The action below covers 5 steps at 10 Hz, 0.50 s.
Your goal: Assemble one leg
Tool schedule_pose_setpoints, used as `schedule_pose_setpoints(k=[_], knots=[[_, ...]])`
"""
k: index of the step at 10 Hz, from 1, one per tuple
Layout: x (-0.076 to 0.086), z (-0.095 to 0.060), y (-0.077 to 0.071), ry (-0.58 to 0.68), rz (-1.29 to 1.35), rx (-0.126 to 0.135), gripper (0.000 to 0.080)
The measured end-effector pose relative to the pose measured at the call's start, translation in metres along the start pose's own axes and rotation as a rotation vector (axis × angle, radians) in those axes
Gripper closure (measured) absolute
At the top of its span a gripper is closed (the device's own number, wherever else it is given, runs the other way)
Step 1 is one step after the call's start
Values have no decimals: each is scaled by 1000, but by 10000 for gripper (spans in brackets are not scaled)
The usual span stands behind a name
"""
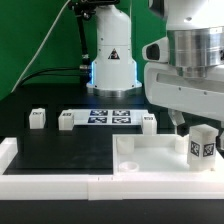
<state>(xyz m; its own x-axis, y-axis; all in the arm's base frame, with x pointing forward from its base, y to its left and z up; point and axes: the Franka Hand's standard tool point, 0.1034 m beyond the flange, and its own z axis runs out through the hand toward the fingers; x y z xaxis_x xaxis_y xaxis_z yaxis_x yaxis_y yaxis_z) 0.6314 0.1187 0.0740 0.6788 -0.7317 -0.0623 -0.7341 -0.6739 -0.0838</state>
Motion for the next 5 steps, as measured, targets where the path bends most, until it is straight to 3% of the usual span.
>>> schedule_pose_setpoints(k=[5], knots=[[-6,1,-4,-4,-573,3,150]])
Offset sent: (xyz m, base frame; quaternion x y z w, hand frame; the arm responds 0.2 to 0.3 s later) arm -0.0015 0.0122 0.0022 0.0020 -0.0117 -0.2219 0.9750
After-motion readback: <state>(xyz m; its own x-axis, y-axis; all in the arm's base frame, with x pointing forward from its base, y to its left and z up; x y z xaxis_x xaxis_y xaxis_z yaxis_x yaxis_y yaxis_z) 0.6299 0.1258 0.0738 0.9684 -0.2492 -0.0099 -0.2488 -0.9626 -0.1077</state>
